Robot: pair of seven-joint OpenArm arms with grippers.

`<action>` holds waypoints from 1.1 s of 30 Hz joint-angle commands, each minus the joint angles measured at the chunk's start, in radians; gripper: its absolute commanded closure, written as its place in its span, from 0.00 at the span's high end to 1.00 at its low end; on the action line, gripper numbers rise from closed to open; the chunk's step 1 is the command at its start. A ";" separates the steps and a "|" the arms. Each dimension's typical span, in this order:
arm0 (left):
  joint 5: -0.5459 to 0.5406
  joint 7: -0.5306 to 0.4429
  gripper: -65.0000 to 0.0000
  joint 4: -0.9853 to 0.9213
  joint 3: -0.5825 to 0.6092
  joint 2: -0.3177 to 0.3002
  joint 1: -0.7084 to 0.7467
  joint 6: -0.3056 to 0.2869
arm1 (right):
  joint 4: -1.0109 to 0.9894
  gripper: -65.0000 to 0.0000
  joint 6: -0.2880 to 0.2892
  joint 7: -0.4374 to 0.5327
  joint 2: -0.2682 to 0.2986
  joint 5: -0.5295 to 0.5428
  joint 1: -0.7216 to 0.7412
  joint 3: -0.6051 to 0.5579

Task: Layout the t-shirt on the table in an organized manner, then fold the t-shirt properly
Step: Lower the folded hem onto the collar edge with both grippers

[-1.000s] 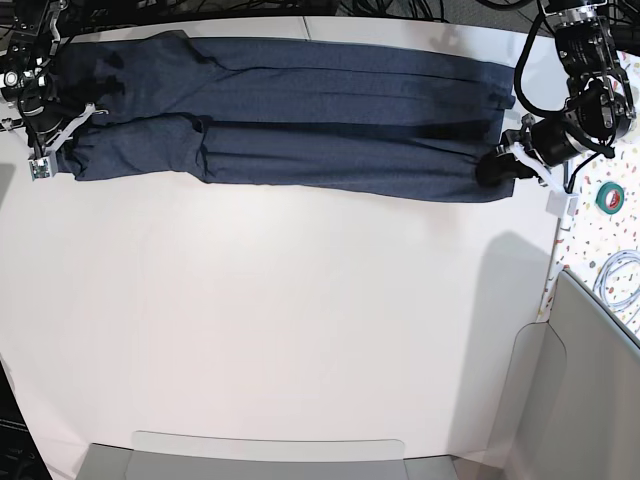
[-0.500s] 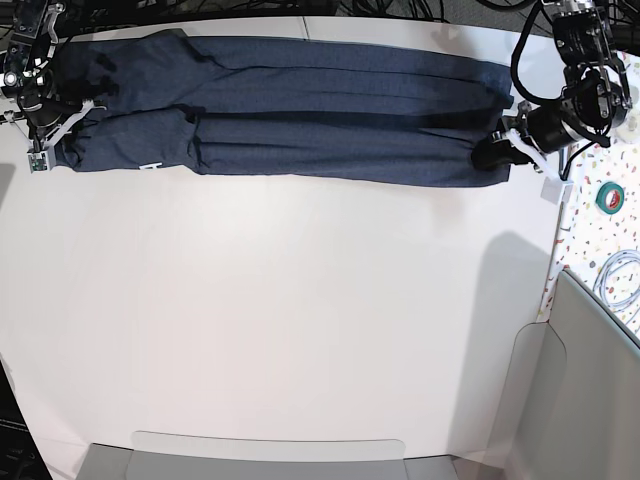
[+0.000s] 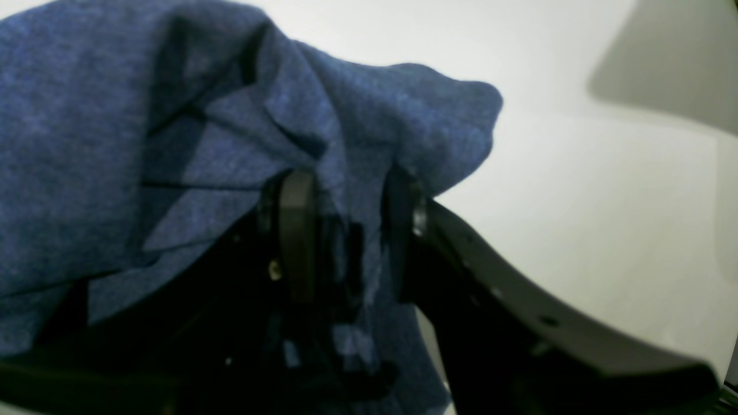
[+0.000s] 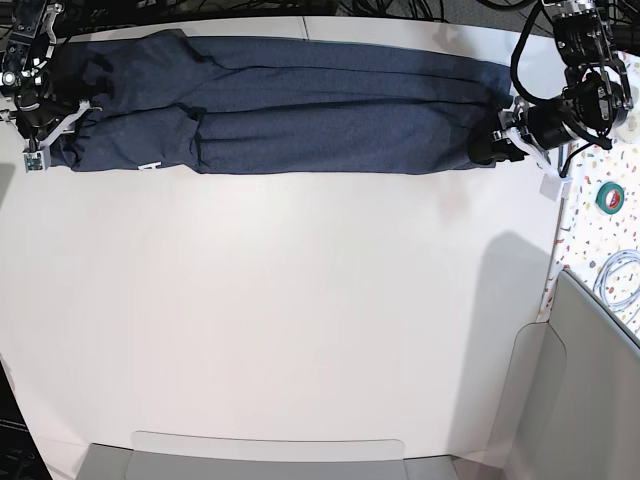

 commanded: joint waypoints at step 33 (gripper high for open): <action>-0.025 -0.005 0.27 0.016 -0.006 -0.014 -0.003 0.000 | 0.285 0.32 0.004 -0.025 -0.137 0.204 -0.121 0.156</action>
